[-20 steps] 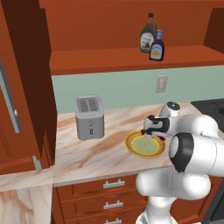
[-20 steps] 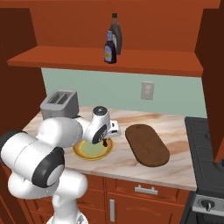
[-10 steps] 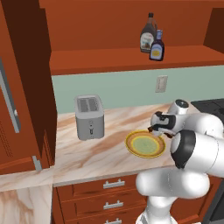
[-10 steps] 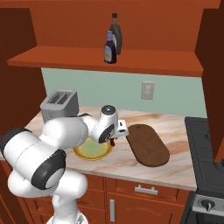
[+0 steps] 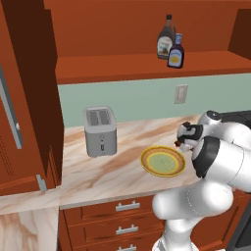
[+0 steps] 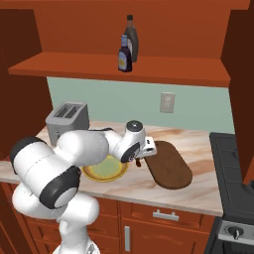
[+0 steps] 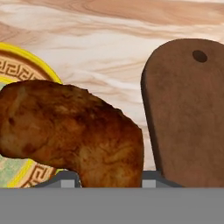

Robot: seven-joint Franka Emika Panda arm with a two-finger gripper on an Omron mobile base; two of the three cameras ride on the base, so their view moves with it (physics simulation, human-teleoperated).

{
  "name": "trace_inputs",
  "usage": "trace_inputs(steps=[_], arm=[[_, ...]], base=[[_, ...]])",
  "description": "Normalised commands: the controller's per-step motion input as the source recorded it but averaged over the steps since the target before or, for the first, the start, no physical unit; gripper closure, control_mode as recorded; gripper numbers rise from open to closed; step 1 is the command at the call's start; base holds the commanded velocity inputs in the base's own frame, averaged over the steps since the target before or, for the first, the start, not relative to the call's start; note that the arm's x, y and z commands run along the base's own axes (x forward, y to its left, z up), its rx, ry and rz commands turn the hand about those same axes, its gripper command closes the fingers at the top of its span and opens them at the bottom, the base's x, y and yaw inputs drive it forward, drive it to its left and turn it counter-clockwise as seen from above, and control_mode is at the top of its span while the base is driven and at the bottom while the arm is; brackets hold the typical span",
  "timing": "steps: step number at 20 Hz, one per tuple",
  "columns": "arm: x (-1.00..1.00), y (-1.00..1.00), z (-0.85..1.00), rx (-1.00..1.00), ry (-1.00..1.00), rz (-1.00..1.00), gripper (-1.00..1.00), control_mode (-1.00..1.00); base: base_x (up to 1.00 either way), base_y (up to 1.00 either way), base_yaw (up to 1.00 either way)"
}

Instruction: Pick the chicken drumstick from the plate and place it on the cutting board. Then pick the condiment bottle from the cabinet and place it next to the cutting board.

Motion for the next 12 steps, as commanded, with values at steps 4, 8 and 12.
trace_inputs(steps=[4, 8, 12], arm=[[0.1, -0.45, 0.0, -0.01, 0.0, 0.0, 1.0, -1.0], [0.11, -0.45, 0.0, -0.01, 0.0, 0.0, 1.0, -1.0], [0.13, -0.39, 0.0, 0.0, 0.0, -0.01, 1.0, -1.0]], base=[[0.0, 0.0, 0.0], [0.0, 0.0, 0.0], [0.0, 0.0, 0.0]])
